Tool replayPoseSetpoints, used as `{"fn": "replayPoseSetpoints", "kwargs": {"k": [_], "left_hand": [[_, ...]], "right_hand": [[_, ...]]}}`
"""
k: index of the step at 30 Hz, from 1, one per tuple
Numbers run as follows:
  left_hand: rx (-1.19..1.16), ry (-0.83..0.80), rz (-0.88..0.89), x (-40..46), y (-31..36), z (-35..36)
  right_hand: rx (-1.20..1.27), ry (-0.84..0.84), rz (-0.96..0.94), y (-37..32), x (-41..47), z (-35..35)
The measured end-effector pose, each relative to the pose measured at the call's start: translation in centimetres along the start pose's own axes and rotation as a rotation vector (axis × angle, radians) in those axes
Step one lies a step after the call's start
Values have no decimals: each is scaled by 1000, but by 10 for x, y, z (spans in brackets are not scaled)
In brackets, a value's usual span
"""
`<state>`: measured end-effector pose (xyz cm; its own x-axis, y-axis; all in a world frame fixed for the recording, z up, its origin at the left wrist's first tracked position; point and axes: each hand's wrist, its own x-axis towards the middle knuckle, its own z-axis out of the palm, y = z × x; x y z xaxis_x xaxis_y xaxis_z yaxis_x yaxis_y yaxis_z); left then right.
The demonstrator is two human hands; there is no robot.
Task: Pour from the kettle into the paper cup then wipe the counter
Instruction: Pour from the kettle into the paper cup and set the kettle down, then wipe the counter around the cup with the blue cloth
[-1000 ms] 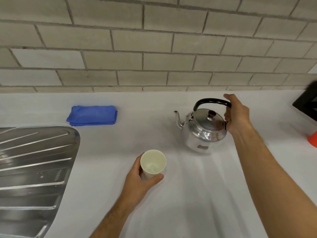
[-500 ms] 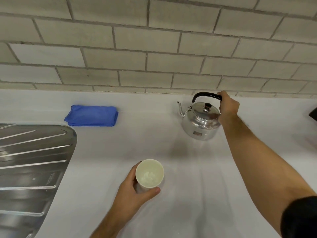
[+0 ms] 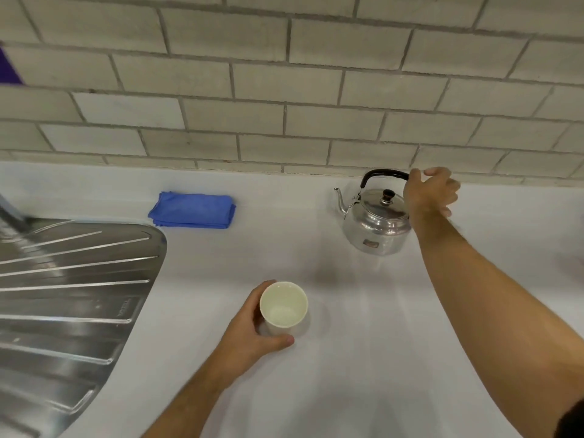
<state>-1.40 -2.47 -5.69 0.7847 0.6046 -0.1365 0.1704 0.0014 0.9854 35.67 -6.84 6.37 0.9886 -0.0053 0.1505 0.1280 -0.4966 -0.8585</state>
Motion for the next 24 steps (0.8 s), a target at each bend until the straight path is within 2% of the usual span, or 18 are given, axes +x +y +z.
{"fn": "replayPoseSetpoints", "kwargs": {"k": [3, 5, 7, 12, 16, 19, 24], "left_hand": [[47, -122, -49, -1, 6, -20], [108, -154, -78, 0, 11, -39], [152, -93, -79, 4, 16, -58], [297, 266, -82, 40, 18, -105], [590, 325, -77, 79, 17, -141], [831, 326, -91, 110, 13, -165], [1063, 298, 2, 145, 1, -203]], "right_hand": [[97, 35, -266, -3, -28, -3], [166, -81, -432, -7, -49, -2], [256, -283, -477, -17, -72, 5], [125, -754, -410, -49, -124, 44], [-78, -1025, -240, -72, -156, 93], [-216, -1079, -92, -82, -179, 139], [-212, -975, 40, -83, -207, 200]]}}
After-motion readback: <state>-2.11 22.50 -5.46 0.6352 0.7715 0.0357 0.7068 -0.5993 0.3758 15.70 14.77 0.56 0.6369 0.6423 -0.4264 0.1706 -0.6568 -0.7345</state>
